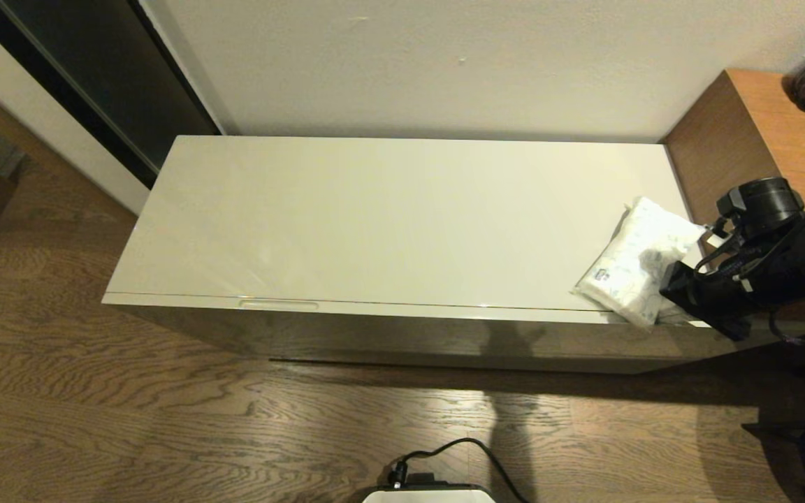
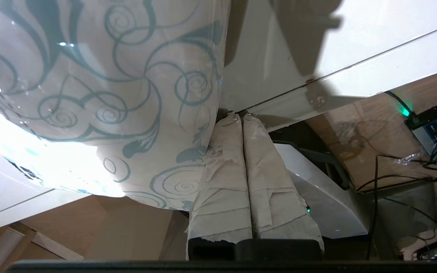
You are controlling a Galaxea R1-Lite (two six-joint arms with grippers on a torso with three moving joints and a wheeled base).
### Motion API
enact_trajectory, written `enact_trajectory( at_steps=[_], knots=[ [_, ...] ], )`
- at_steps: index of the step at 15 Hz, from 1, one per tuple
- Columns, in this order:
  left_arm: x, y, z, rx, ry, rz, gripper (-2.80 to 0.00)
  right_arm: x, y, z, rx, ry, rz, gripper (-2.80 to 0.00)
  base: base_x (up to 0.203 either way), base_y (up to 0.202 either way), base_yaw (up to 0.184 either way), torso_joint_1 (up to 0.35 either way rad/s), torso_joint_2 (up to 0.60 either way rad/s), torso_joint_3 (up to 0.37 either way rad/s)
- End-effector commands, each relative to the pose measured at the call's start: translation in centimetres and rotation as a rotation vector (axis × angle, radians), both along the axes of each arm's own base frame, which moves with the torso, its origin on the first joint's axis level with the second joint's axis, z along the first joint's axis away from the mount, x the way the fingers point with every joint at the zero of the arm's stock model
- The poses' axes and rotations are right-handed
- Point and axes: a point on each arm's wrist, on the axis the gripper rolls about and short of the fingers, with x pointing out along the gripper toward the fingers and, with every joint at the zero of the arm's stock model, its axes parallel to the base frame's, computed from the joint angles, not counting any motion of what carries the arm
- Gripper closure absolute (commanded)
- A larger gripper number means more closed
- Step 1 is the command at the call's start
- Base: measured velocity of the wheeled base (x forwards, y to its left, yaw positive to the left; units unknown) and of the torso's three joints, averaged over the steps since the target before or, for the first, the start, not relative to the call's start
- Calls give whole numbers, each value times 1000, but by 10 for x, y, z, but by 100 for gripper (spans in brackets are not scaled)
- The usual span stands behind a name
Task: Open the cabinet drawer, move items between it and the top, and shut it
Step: Open the drawer
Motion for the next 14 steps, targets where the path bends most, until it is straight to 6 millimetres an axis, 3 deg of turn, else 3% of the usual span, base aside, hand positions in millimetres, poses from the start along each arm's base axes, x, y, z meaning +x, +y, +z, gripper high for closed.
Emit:
enact_trajectory(
  at_steps=[1,14],
  knots=[
    [0,0,0,-1,1,0,0,0,1,-4,3,21,3,0,0,0,0,0,0,0],
    [0,0,0,-1,1,0,0,-18,2,-41,13,161,20,0,0,0,0,0,0,0]
  ],
)
